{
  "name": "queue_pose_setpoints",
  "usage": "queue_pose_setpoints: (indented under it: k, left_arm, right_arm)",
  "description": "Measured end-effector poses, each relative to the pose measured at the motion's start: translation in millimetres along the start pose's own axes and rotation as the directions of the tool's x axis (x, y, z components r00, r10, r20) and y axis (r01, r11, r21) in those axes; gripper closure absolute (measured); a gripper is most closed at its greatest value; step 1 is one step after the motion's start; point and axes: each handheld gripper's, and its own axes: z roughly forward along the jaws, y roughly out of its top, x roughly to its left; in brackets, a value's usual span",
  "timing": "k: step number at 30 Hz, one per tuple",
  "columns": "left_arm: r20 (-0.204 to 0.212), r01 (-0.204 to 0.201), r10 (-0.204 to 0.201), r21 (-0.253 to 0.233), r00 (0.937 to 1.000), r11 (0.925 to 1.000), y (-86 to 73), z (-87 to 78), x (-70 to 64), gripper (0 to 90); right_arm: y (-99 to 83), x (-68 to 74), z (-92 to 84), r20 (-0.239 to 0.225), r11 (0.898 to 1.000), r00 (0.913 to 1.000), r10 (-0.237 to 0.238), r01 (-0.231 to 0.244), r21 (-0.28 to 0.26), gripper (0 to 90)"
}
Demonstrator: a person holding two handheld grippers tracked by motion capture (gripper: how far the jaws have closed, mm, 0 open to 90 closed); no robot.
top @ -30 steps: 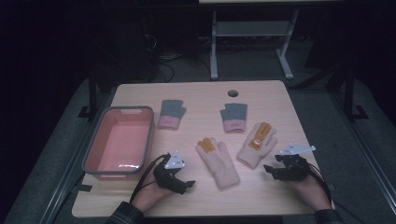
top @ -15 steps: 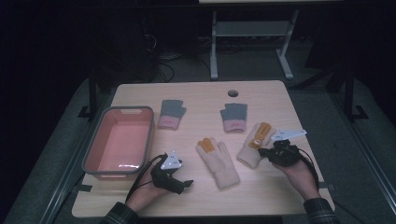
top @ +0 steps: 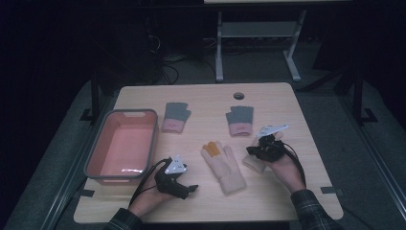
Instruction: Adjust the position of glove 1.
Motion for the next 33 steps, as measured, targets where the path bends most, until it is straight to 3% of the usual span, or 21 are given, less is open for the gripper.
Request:
queue_pose_setpoints:
  k: [8,16,25,33]
  left_arm:
    - [-0.001,0.001,-0.001,-0.002,1.0,1.0,0.0,0.3,0.0,12.8]
    - [-0.001,0.001,-0.001,0.0,1.0,1.0,0.2,0.3,0.1,12.8]
    - [-0.002,0.003,-0.003,-0.003,1.0,1.0,-0.3,0.2,0.0,12.8]
    - [-0.003,0.002,-0.002,-0.001,1.0,1.0,0.1,0.3,-0.1,12.7]
  right_arm:
    - [4.9,2.3,17.9,-0.009,0.999,0.9998,-0.016,0.017,0.027,90.0]
    - [1.7,0.7,21.4,-0.004,0.999,0.9997,-0.026,0.026,0.044,90.0]
    - [0.0,-0.6,20.4,-0.008,0.998,1.0,-0.002,0.002,0.066,90.0]
    - [-15.1,-1.6,5.9,-0.001,0.997,1.0,0.003,-0.003,0.074,90.0]
